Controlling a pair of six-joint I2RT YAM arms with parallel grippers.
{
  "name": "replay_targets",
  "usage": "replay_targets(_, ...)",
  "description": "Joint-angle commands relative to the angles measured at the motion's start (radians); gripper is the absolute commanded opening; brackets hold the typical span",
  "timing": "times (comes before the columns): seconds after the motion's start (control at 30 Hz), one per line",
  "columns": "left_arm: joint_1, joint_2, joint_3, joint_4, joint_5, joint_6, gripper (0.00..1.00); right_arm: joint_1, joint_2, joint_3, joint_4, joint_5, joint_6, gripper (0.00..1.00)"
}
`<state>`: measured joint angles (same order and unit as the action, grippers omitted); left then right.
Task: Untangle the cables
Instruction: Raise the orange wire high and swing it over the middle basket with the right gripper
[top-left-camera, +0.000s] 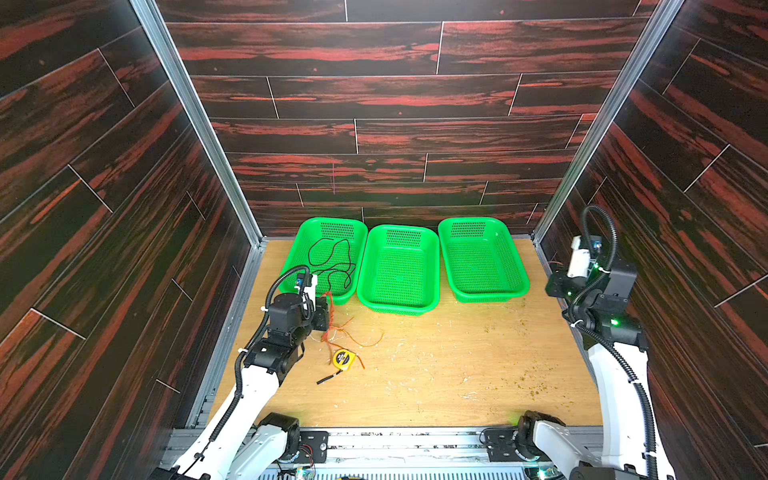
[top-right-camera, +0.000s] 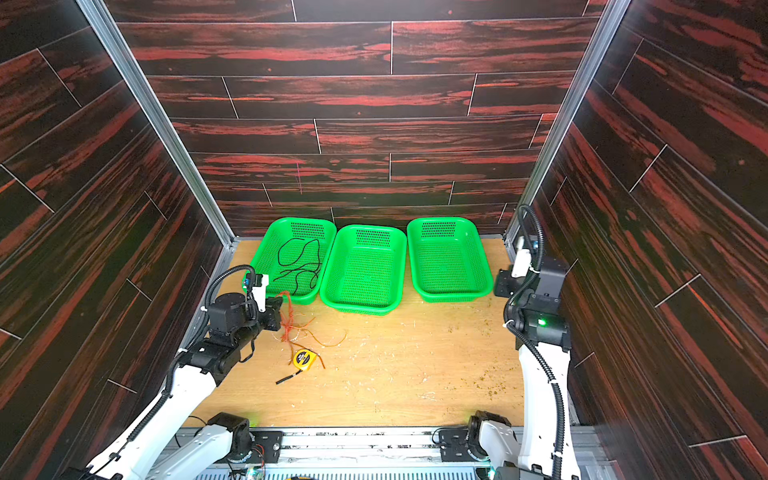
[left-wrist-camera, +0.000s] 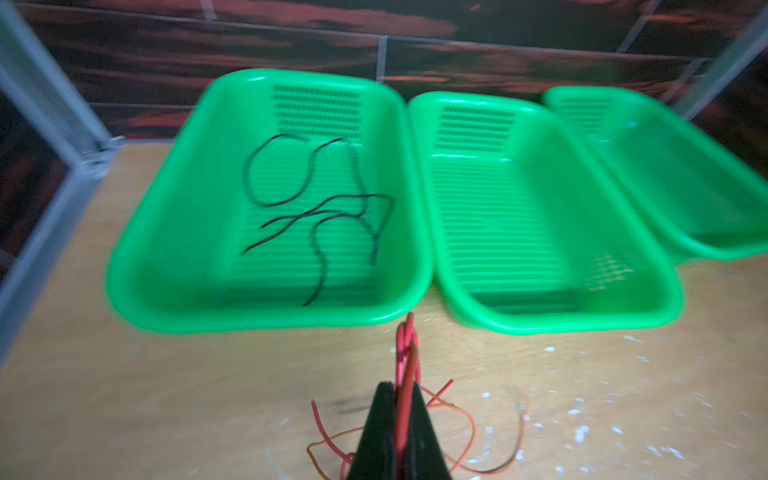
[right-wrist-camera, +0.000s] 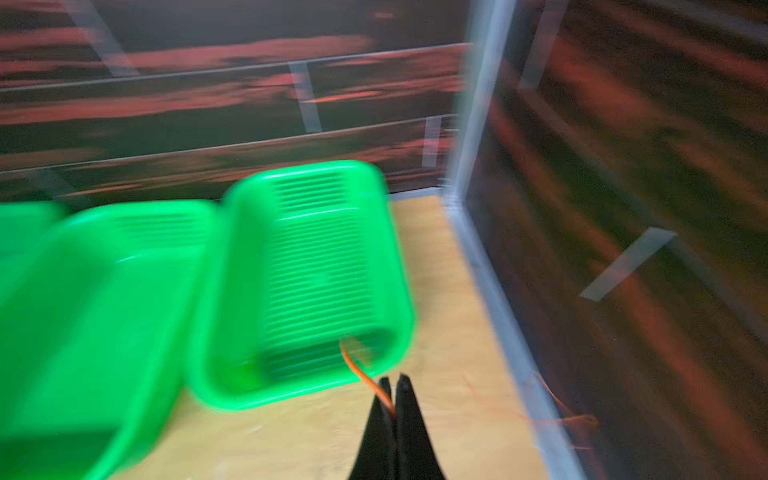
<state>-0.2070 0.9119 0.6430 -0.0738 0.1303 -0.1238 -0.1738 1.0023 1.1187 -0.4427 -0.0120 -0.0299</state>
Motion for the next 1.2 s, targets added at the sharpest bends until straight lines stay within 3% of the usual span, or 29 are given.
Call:
replay_targets(0.0, 0.004, 0.027, 0.003, 0.077, 0.157, 0.005, 0.00, 0.095, -0.010, 0.015, -0.016, -0.151, -0.058, 0.00)
replay_targets(0.23, -0.009, 0.078, 0.038, 0.106, 0.261, -0.018, 0.00, 0.363, 0.014, 0.202, -0.137, -0.099, -0.123, 0.00)
replay_targets(0.47, -0.053, 0.103, 0.049, 0.111, 0.266, 0.004, 0.00, 0.563, 0.084, 0.431, -0.166, -0.125, -0.146, 0.00)
replay_targets(0.6, -0.075, 0.114, 0.047, 0.115, 0.259, 0.007, 0.00, 0.670, 0.181, 0.572, -0.180, -0.081, -0.210, 0.00)
replay_targets(0.9, -0.116, 0.099, 0.017, 0.103, 0.192, 0.003, 0.00, 0.750, 0.405, 0.863, -0.134, -0.048, -0.319, 0.00)
replay_targets(1.17, -0.138, 0.085, -0.017, 0.107, 0.182, -0.025, 0.00, 0.752, 0.641, 1.208, -0.144, -0.049, -0.445, 0.00)
